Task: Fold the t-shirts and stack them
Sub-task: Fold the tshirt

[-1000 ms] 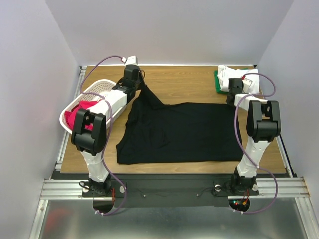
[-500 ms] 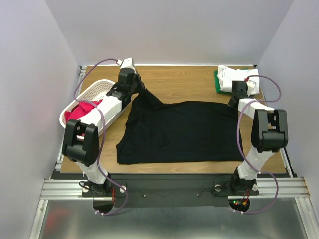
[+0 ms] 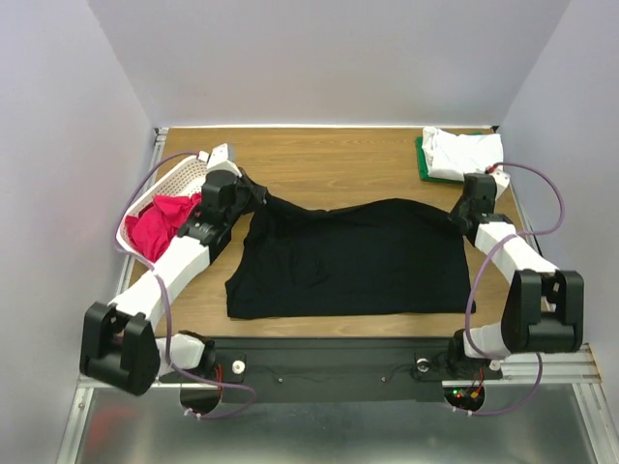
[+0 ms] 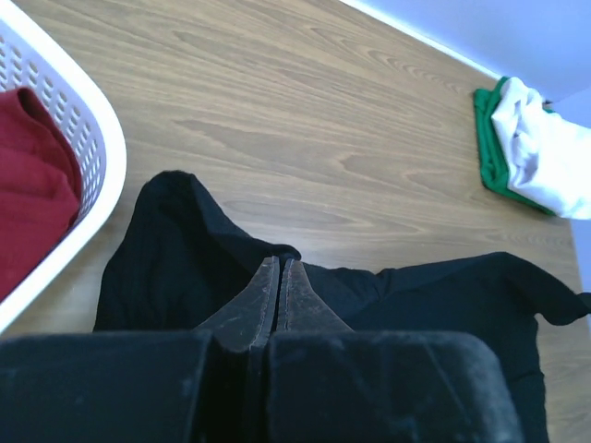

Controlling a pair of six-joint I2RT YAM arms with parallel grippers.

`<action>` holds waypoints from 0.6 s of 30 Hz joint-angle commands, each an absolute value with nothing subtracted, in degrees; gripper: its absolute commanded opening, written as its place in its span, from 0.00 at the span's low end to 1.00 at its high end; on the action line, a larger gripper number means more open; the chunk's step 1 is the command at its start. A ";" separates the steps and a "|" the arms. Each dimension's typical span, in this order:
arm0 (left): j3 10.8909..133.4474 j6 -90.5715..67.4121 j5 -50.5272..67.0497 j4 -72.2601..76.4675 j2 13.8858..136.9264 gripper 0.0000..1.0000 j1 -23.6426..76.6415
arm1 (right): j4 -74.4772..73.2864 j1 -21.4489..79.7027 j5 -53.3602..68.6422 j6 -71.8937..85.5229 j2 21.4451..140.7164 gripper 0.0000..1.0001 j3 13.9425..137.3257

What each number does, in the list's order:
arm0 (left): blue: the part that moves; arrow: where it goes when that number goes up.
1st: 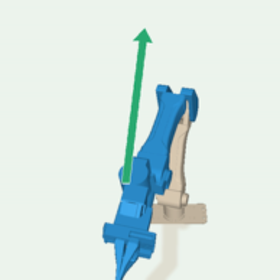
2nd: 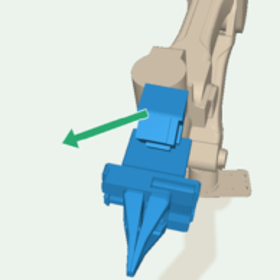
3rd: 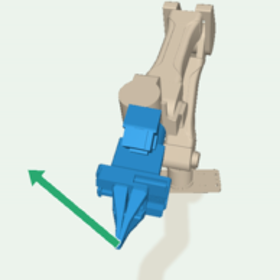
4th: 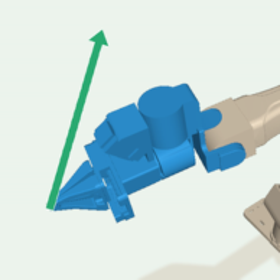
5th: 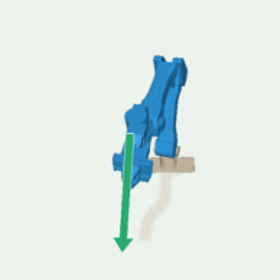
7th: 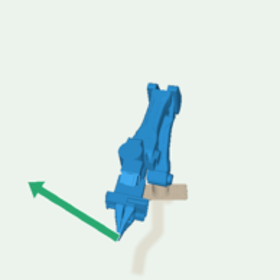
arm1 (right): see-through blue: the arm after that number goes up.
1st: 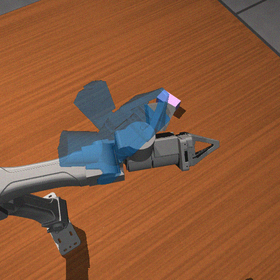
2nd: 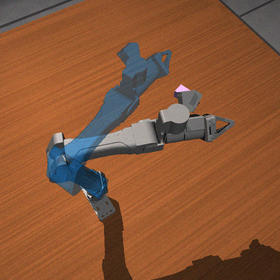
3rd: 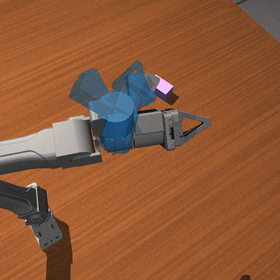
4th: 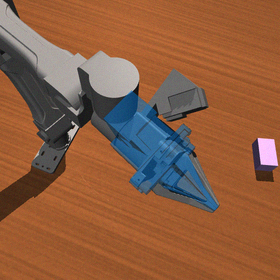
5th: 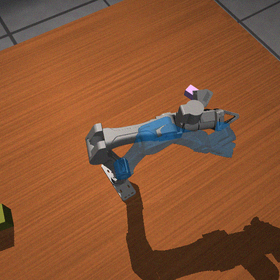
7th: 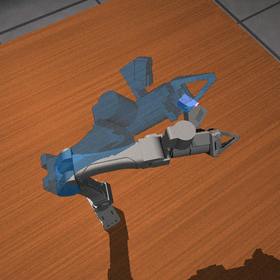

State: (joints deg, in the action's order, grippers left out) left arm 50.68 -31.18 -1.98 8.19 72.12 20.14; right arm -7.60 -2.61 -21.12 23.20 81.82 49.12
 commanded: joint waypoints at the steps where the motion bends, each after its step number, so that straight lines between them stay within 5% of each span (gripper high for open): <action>1: 46.15 -33.66 -1.76 9.67 65.40 0.00 20.13 | -10.37 -2.90 -17.06 23.99 75.17 0.00 46.50; 18: 34.99 -39.46 4.30 0.71 46.42 0.00 20.04 | -18.28 -2.55 -22.14 23.38 68.38 0.00 41.57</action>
